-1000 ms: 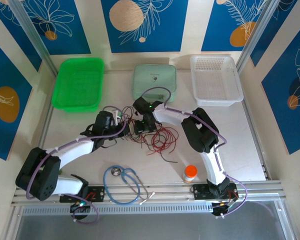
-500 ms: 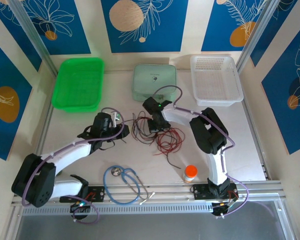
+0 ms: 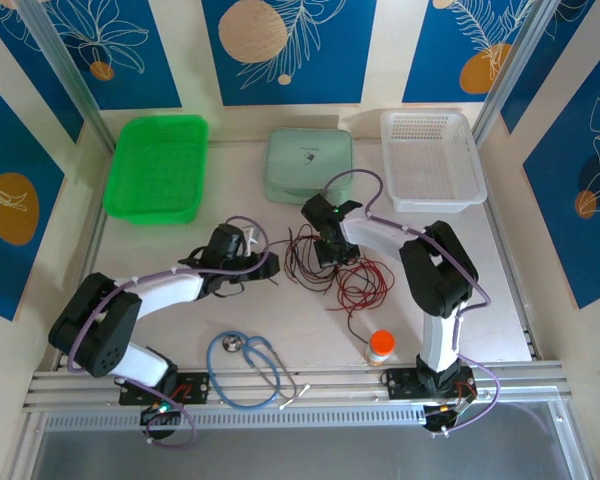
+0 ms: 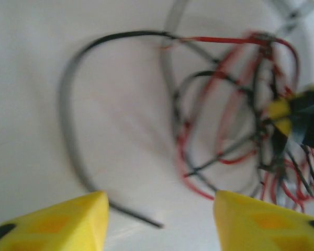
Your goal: Untangle the cables
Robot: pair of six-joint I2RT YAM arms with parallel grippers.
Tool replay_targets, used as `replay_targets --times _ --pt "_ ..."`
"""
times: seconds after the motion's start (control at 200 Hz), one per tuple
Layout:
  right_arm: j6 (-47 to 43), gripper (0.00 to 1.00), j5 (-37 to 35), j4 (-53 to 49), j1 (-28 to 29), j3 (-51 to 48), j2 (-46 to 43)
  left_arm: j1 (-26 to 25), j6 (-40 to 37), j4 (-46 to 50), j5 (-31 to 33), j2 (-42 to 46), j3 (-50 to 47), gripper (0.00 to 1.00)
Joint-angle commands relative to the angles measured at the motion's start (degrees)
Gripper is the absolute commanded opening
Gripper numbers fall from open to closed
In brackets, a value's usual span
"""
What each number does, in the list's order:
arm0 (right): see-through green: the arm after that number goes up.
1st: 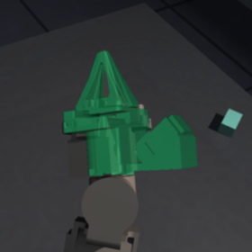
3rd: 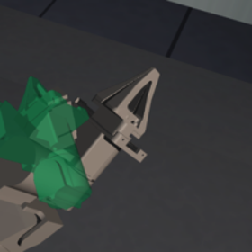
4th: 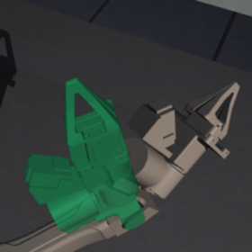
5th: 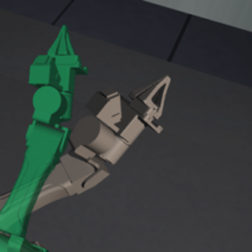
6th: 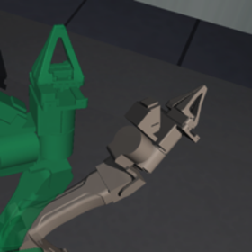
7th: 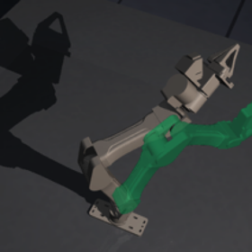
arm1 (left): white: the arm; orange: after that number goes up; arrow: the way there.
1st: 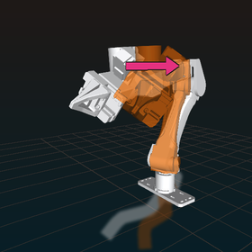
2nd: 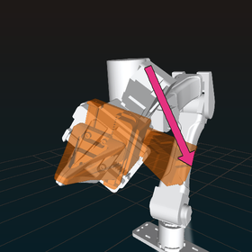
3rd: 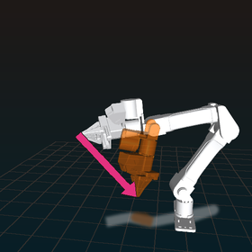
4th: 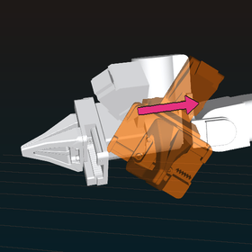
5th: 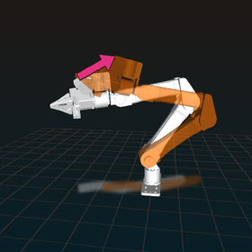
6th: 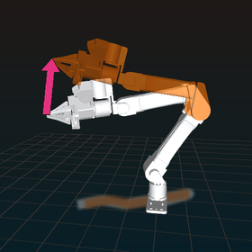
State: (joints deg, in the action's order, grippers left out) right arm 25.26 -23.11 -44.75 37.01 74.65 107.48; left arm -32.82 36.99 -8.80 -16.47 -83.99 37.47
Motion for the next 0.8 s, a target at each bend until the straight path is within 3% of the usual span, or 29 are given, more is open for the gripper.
replay_targets --times 0.0,0.195,0.35,0.415,0.58,0.795 --pt "-1.4 0.00 6.5 3.1 -0.8 -1.6 -3.6 -2.8 -1.6 -4.2 -3.6 -2.5 4.5 0.68" --pt "-0.9 0.00 10.1 4.8 -1.9 -2.9 -4.6 -4.0 1.1 -9.7 -4.4 -10.7 7.9 0.71" --pt "-0.6 0.00 11.4 5.4 -2.2 -3.5 -5.7 -4.5 -3.9 2.4 7.1 -14.3 12.5 0.69" --pt "-0.4 0.00 12.2 5.6 -2.6 -3.9 -6.6 -4.5 -6.0 6.9 12.8 -14.8 13.6 0.61" --pt "0.4 0.00 11.9 4.9 -4.1 -4.9 -9.2 -4.4 -7.8 13.9 23.5 -12.1 13.8 0.26" --pt "3.8 0.00 4.8 0.5 -6.0 -7.0 -9.9 -4.4 -8.5 22.4 35.1 -4.8 13.1 0.24"
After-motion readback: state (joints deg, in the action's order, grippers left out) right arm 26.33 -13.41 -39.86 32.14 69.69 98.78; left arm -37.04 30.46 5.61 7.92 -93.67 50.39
